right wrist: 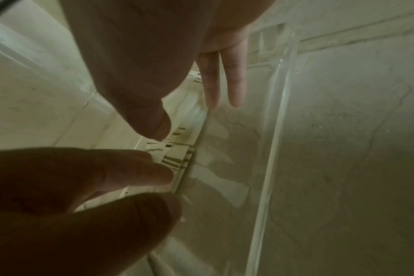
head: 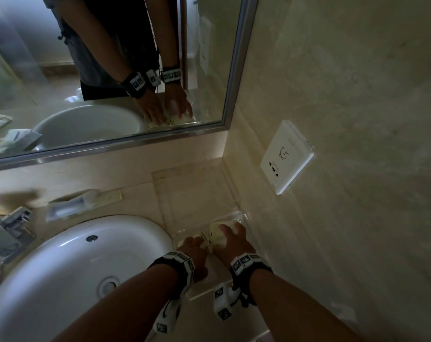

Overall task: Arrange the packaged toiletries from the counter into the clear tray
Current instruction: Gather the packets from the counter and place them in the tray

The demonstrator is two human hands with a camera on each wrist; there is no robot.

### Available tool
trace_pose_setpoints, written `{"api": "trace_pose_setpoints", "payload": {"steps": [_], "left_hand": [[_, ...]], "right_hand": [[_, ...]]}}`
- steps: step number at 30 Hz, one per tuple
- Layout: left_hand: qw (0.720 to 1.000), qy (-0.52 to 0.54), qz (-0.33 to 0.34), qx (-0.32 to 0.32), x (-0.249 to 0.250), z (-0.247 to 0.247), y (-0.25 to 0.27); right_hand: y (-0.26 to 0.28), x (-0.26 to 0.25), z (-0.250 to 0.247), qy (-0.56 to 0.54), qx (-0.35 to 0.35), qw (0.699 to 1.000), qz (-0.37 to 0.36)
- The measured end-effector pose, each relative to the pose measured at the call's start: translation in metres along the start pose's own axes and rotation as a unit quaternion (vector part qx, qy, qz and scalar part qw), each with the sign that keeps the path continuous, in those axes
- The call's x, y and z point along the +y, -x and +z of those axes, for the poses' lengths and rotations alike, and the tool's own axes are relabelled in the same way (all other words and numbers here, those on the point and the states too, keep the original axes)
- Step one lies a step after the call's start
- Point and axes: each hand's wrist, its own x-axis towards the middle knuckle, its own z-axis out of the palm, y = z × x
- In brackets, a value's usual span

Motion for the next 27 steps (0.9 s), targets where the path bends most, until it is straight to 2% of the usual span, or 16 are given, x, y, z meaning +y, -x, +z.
{"api": "trace_pose_setpoints", "payload": {"steps": [6,12,21,27], "left_hand": [[1.000,0.001,-0.007,-0.008,0.000,0.000,0.002],[1.000,0.007,-0.007,-0.005,-0.001,0.001,0.005],[1.000,-0.003,-0.002,-0.006,-0.006,0.003,0.001],[1.000,0.008,-0.001,-0.008,-0.009,0.006,-0.001]], "right_hand": [[-0.005,-0.001,-0.001,0.050,-0.063,0.996,0.031],[-0.003,-0.003,0.008,0.066,-0.069,0.995,0.023],[-0.003,-0.010,0.009,0.083,-0.076,0.991,0.068],[-0.010,-0.018,0.006,0.019,-0.051,0.997,0.062]]}}
